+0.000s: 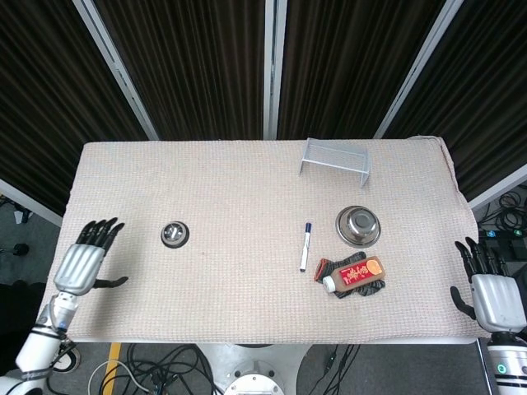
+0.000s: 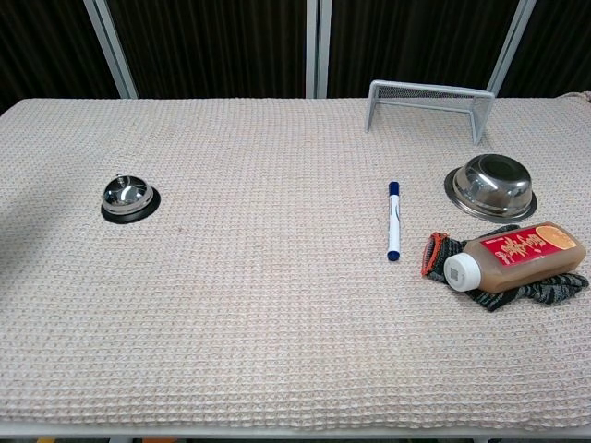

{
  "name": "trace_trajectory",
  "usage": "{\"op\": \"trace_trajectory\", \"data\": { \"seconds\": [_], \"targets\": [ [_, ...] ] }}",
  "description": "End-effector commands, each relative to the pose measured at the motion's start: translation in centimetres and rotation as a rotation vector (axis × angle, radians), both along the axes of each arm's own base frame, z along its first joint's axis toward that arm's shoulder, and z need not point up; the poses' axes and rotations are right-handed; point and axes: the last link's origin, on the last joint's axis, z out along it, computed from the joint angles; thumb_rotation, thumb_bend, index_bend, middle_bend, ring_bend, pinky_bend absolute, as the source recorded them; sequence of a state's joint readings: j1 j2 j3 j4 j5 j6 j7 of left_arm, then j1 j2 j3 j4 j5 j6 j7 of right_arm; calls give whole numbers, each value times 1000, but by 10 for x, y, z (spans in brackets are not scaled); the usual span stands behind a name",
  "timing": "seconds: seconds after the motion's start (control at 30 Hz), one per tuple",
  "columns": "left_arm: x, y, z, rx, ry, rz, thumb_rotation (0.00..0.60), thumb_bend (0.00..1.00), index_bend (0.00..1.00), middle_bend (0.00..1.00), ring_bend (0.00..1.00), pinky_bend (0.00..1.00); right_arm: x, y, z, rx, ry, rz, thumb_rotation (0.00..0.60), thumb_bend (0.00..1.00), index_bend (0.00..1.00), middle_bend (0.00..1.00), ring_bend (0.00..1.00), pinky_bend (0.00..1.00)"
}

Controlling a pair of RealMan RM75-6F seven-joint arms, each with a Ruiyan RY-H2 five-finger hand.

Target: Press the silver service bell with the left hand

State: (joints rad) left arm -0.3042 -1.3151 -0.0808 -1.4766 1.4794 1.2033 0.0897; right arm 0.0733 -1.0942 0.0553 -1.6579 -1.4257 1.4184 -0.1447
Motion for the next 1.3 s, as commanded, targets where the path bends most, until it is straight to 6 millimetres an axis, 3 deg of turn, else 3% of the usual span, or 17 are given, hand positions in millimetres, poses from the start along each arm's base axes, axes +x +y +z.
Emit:
{"op": "trace_trajectory", "data": {
  "seconds": [0.03, 0.2, 0.27, 0.37, 0.5, 0.57, 0.87, 1.03, 1.3],
  "targets": [
    [14, 27, -34, -64, -2, -24, 507, 0, 0, 0, 0, 47, -1, 0, -1, 4, 1, -5, 600, 286, 0, 0, 0, 0],
    [26, 52, -67, -93, -15, -31, 563, 0, 0, 0, 0, 47, -1, -2, 0, 1, 0, -10, 600, 286, 0, 0, 0, 0],
    [29, 58, -76, -85, -26, -35, 546, 0, 0, 0, 0, 47, -2, -2, 1, 1, 0, -12, 600, 287, 0, 0, 0, 0],
    [33, 67, -90, -79, -16, -52, 435, 0, 0, 0, 0, 26, -4, -2, 1, 2, -3, -18, 600, 286, 0, 0, 0, 0],
    [39, 72, -107, -96, -7, -76, 224, 0, 0, 0, 0, 0, -8, -2, 1, 4, -12, -29, 600, 268, 0, 0, 0, 0],
    [41, 73, -113, -109, -31, -69, 166, 0, 0, 0, 0, 0, -10, -2, 2, 5, -17, -34, 600, 243, 0, 0, 0, 0],
    [43, 77, -134, -143, -31, -65, 124, 0, 0, 0, 0, 0, -19, -4, 3, 3, -30, -54, 600, 223, 0, 0, 0, 0],
    [30, 77, -146, -163, 0, -22, 116, 0, 0, 0, 0, 0, -21, -4, 3, 2, -33, -57, 600, 224, 0, 0, 0, 0],
    [27, 78, -145, -113, -10, -36, 88, 0, 0, 0, 0, 0, -21, -5, 4, 0, -43, -59, 600, 224, 0, 0, 0, 0]
  ]
}}
